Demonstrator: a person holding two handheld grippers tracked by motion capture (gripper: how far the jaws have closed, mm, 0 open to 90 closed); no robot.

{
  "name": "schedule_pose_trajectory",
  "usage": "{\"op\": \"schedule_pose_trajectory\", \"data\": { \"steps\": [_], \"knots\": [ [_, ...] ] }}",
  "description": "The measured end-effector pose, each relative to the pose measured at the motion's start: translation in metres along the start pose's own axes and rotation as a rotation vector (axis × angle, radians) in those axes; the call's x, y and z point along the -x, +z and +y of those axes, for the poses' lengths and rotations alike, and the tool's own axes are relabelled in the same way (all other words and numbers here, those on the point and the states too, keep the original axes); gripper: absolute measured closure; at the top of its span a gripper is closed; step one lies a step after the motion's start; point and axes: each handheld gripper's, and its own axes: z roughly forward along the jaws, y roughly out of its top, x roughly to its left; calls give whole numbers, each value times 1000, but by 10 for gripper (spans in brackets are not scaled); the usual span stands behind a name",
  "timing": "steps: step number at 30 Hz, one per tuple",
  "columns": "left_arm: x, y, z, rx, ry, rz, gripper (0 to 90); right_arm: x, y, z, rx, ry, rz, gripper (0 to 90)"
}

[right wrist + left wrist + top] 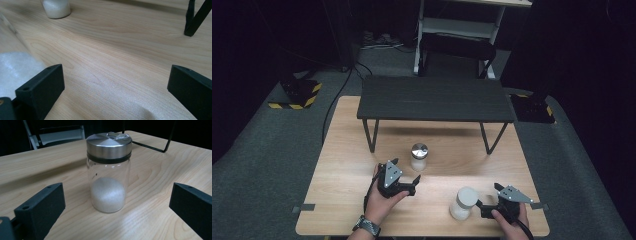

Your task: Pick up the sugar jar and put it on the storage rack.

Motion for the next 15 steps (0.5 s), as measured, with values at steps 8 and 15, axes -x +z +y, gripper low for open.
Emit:
{"op": "schedule_pose_trajectory", "data": {
  "steps": [8, 15],
  "knots": [
    [0, 20, 2, 3, -2, 8, 7, 1, 0, 0, 3, 3, 4, 4],
    [-4, 33, 1, 13, -50, 15, 7, 2, 0, -1, 3, 0, 8, 3]
  ]
}}
